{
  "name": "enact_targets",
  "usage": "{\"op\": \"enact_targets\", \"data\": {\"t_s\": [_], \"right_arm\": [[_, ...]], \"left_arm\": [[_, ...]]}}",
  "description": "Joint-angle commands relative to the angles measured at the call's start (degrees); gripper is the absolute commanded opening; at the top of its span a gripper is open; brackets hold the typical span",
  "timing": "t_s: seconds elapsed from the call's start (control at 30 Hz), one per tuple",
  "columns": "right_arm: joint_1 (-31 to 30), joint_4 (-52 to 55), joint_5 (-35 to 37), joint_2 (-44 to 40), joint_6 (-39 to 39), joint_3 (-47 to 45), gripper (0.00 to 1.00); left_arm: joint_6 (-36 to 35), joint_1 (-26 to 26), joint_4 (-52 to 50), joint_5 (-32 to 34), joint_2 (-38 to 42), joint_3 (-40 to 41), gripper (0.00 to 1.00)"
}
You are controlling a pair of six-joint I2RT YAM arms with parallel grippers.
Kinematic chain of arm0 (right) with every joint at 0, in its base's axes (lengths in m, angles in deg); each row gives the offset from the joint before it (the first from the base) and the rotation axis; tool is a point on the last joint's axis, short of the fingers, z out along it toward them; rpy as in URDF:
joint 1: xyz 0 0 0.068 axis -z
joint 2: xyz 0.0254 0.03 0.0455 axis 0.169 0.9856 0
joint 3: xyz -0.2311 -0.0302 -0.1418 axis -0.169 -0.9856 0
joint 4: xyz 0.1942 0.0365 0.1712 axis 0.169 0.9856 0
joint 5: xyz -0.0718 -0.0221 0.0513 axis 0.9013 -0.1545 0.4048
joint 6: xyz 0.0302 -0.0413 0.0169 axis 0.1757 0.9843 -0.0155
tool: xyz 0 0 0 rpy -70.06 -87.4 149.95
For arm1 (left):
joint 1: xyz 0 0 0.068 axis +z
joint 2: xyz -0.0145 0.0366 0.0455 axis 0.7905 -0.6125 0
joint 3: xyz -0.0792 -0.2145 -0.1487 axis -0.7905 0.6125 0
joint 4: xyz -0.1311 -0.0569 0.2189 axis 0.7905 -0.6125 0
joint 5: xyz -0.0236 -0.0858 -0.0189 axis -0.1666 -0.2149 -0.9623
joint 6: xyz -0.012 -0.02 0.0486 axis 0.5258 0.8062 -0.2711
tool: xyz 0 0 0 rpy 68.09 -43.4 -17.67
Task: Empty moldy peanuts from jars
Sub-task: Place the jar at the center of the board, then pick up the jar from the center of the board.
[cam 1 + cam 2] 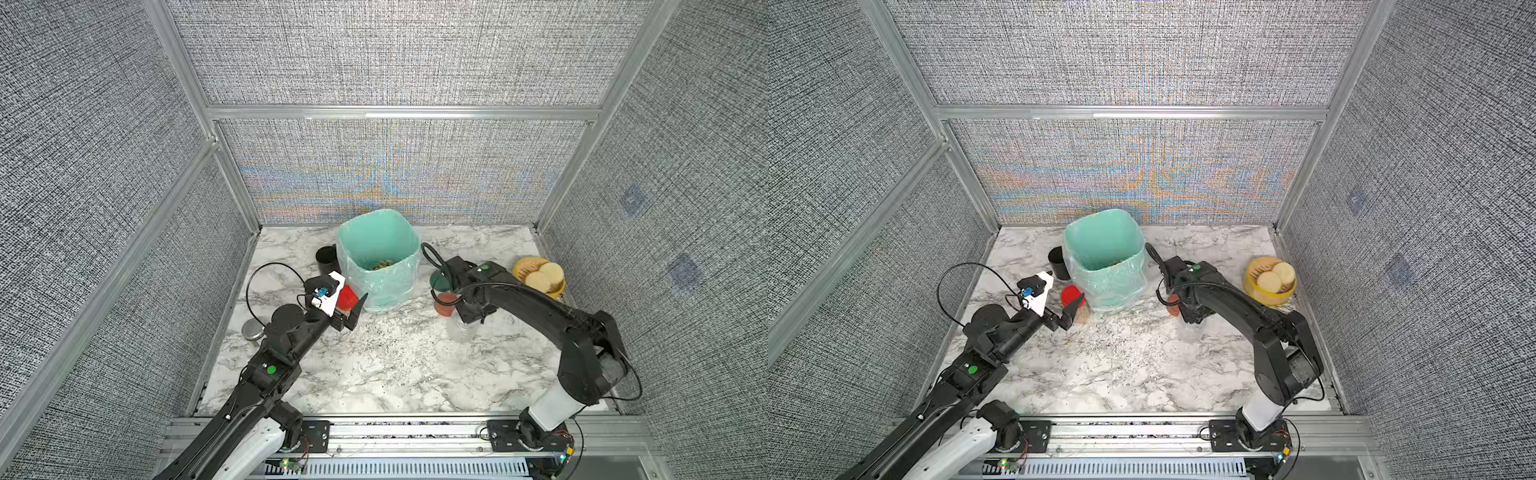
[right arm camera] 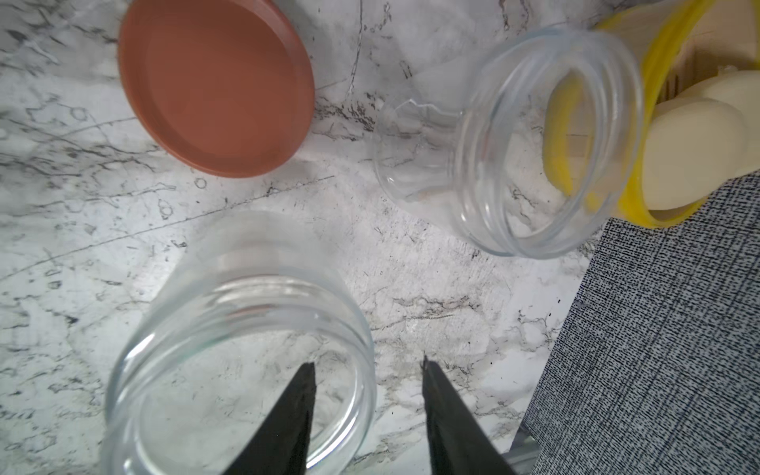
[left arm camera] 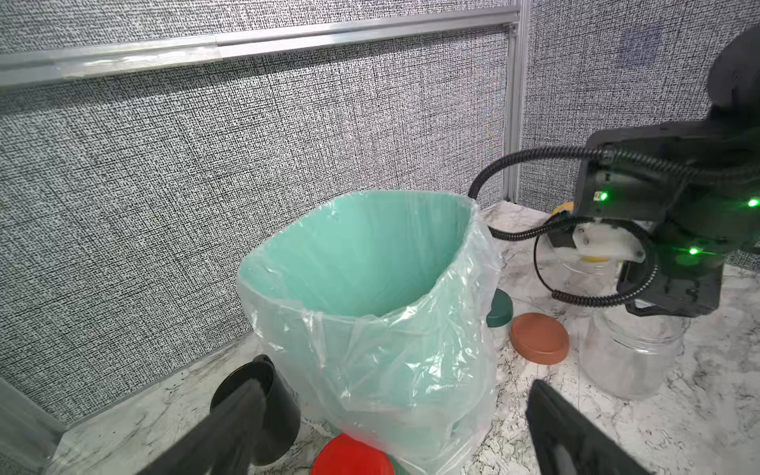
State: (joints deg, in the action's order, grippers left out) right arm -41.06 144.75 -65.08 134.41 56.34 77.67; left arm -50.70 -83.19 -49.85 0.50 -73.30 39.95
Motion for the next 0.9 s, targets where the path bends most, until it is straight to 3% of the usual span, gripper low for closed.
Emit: {"op": "enact_targets", "data": {"t_s": [0.0,0.23,0.33,0.43,0.53,0.77,0.87], "right_arm": [[0.3,-2.3,-1.5,-1.6,0.1,1.3,0.53],[3.5,-9.2,-8.4,-10.1,1.6,-1.1,0.66],[5.9,-14.1,-11.9,-15.6,2.1,-3.1,0.72],[8.4,-20.8,-16.0,-21.9,2.8,-5.3,0.81],[10.3,-27.2,-19.5,-27.1,4.2,-7.7,0.97],[11.1,-38.3,-22.2,-33.8,7.2,-13.2,0.98],[11.4,-38.7,-22.3,-33.6,7.9,-13.6,0.98]], "left_arm": [[0.3,0.4,1.3,2.3,-0.3,-0.6,1.0],[-0.5,3.1,-4.5,4.7,-0.3,-3.9,1.0],[-4.2,4.3,-12.3,5.7,-1.5,-6.0,1.0],[-8.2,5.2,-19.4,6.4,-2.5,-5.7,1.0],[-8.8,6.2,-22.9,4.2,-2.8,-3.8,1.0],[-11.5,7.2,-19.8,0.7,-3.0,2.5,1.0],[-11.2,10.6,-15.5,-7.2,-3.7,5.7,1.0]]}}
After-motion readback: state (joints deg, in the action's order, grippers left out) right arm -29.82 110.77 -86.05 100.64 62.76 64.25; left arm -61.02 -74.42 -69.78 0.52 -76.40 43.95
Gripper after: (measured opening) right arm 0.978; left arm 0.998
